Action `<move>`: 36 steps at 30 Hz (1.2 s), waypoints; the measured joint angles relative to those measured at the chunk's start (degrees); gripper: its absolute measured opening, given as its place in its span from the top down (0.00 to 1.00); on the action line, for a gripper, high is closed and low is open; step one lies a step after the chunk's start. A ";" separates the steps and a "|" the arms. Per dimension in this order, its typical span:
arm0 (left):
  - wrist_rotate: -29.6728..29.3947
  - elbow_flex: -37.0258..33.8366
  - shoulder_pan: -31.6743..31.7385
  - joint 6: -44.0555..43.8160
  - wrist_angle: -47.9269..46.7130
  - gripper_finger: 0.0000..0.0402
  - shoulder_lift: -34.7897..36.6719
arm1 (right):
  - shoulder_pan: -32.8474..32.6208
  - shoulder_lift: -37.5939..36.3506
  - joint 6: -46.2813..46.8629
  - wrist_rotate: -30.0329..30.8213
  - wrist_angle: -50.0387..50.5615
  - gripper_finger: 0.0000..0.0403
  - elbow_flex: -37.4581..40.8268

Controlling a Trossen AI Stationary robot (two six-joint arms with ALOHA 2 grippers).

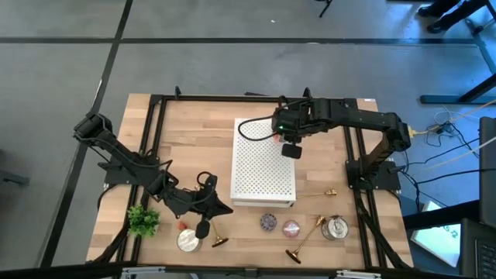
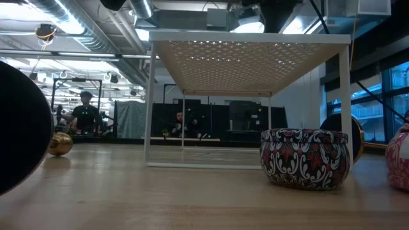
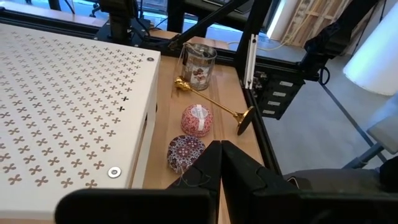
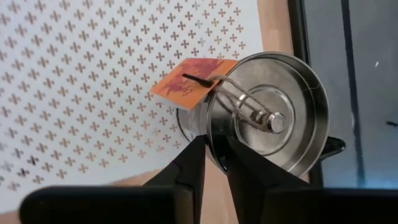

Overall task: Pick & Place candle stick holders
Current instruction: Put the top silver scented candle on the shelf

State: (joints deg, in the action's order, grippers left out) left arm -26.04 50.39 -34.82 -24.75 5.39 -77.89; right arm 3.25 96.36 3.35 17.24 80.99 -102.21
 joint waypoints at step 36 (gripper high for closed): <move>-0.08 0.00 0.06 0.52 0.00 0.99 0.00 | -0.07 0.07 9.29 -3.26 -3.65 0.84 0.04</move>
State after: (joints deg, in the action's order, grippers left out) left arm -26.12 50.39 -34.76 -24.23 5.39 -77.89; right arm 3.18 96.42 12.64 13.97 77.34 -102.17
